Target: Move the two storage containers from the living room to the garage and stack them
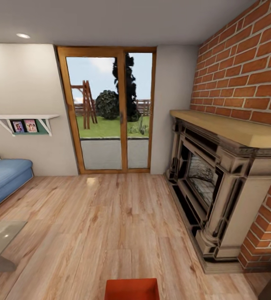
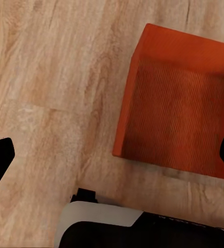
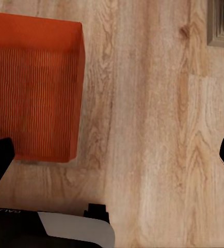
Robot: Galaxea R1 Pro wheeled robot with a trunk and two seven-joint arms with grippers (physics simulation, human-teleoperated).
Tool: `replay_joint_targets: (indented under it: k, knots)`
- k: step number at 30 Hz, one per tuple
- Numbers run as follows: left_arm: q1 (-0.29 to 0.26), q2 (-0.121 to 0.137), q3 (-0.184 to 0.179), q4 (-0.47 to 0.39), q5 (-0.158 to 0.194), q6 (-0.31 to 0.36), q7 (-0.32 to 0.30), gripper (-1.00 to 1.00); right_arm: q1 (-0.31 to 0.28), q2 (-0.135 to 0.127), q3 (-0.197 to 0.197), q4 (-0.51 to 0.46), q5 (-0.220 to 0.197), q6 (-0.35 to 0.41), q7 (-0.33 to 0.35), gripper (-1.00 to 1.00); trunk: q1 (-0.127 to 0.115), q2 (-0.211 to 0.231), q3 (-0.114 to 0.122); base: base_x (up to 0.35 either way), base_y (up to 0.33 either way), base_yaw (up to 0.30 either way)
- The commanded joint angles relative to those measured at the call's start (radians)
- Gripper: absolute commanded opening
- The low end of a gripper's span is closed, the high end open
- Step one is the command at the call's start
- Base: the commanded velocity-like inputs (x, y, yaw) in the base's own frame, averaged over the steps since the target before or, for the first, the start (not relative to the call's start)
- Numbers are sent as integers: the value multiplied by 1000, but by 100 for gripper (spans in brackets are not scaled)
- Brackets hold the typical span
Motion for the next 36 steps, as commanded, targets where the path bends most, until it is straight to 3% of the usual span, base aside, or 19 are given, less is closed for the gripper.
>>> replay_joint_targets:
  k: [1,8,15,36]
  knots:
    - [-1,0,7,3,3,-4,-7,100,0,0,6,1,1,-2,-2,100,0,-1,0,0,-318,0]
    - [-1,3,7,3,4,-6,-8,100,0,0,6,1,1,-2,-2,100,0,-1,0,-36,-141,0]
    - [-1,0,7,2,4,-6,-8,100,0,0,6,1,1,-2,-2,100,0,-1,0,-218,61,0]
    - [-1,3,7,2,5,-7,-8,100,0,0,6,1,2,-2,-2,100,0,-1,0,-5,38,0]
